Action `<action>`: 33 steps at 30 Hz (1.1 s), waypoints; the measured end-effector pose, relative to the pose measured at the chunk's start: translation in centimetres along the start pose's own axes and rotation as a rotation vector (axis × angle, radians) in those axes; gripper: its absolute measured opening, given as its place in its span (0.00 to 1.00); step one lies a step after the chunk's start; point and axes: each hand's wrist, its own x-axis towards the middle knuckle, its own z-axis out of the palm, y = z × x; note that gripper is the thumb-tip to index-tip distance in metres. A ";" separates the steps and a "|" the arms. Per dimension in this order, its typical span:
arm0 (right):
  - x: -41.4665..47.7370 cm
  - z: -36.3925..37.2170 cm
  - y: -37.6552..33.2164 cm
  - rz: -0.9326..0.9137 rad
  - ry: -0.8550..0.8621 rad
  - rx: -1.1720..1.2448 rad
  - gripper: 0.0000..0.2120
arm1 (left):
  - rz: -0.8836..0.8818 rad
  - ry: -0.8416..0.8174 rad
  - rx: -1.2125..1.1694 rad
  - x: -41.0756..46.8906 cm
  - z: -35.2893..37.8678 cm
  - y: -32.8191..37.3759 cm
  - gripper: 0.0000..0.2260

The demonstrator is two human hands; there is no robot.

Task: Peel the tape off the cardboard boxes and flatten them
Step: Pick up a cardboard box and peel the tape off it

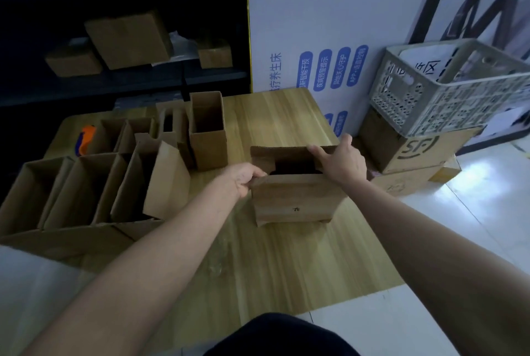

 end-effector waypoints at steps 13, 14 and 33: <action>2.5 1.1 1.1 0.043 -0.281 0.103 0.58 | -0.049 0.090 0.192 2.5 0.2 -1.4 0.29; 2.3 1.2 1.0 0.041 -0.290 0.086 0.58 | -0.047 0.104 0.251 2.5 0.2 -1.4 0.26; 1.9 1.6 -1.7 -0.070 -0.140 0.135 0.36 | 0.248 0.271 0.689 4.2 -1.7 1.0 0.38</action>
